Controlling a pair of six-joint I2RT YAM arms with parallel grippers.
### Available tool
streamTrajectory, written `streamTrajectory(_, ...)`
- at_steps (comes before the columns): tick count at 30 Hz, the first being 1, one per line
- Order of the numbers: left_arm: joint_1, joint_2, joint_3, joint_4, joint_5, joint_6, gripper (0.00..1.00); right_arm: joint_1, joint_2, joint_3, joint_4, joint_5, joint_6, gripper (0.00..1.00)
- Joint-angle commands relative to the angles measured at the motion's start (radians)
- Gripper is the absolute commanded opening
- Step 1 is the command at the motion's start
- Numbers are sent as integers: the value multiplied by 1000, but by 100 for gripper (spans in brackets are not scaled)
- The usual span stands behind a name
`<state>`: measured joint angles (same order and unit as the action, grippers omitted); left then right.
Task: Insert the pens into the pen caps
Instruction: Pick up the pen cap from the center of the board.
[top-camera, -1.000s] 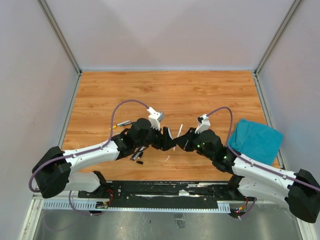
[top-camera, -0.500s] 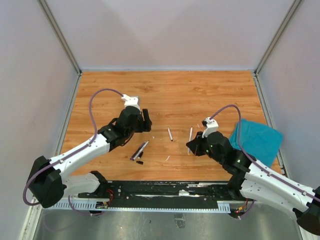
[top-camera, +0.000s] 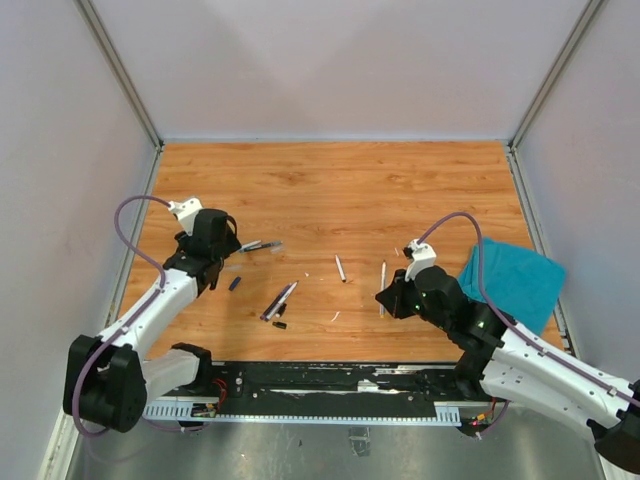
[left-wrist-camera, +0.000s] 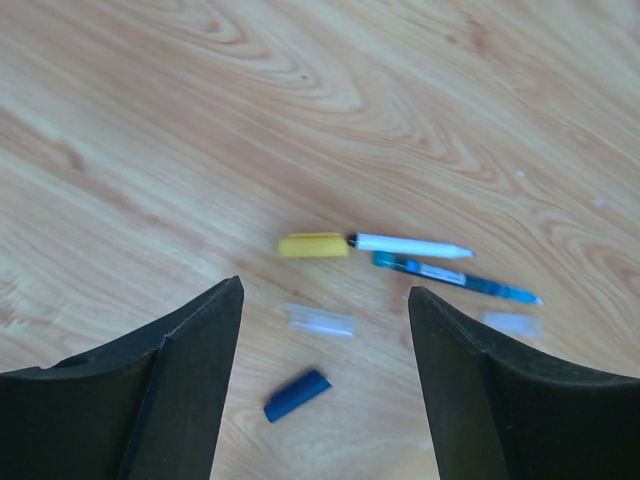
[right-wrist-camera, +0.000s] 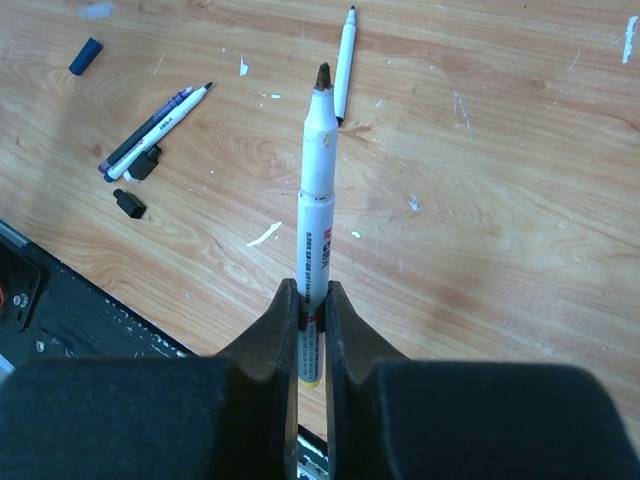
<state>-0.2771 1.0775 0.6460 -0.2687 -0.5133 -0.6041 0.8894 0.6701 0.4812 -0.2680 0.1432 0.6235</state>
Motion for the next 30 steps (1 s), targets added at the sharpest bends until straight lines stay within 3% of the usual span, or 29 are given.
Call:
streamTrajectory(1, 71, 72, -1, 46, -34, -16, 73, 14, 12, 13, -14, -34, -13, 1)
streamTrajectory(12, 197, 288, 48, 156, 81, 43, 76, 14, -1, -6, -12, -39, 0, 2)
streamTrajectory(30, 202, 507, 116, 165, 195, 69, 69, 14, 1, -12, -8, -39, 0, 2)
